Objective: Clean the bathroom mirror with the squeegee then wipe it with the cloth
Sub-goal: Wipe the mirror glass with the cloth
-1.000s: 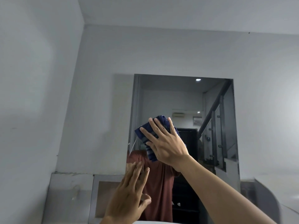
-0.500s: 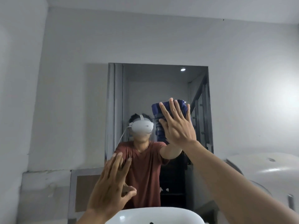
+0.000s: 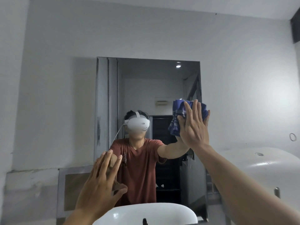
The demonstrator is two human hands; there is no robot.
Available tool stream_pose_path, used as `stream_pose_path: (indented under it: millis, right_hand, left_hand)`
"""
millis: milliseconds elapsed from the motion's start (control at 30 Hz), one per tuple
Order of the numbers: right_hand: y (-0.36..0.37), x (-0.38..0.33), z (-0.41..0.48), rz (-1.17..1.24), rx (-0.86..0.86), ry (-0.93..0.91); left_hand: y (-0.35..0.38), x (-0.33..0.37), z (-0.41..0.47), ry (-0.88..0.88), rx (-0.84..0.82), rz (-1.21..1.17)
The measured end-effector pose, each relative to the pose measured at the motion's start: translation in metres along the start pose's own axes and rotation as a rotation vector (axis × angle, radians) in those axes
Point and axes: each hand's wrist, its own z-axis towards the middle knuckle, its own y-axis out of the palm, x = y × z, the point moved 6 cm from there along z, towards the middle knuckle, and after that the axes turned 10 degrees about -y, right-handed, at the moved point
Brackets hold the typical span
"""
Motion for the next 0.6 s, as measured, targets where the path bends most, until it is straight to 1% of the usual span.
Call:
stream_pose_path:
  millis: [200,300,433,600]
  right_hand:
    - [0.000,-0.003,-0.038,0.047,0.009,0.002]
    - [0.006,-0.011,-0.054,0.041,-0.010,0.000]
    - [0.012,-0.033,-0.067,0.006,-0.050,-0.036]
    - [0.018,-0.073,-0.071,0.020,-0.061,-0.082]
  left_hand:
    - [0.000,0.004,-0.006,-0.007,0.034,0.002]
    - [0.013,0.003,-0.022,-0.010,0.032,0.010]
    - [0.033,0.001,-0.041,0.011,0.003,0.052]
    - [0.033,0.003,-0.044,-0.023,0.015,0.027]
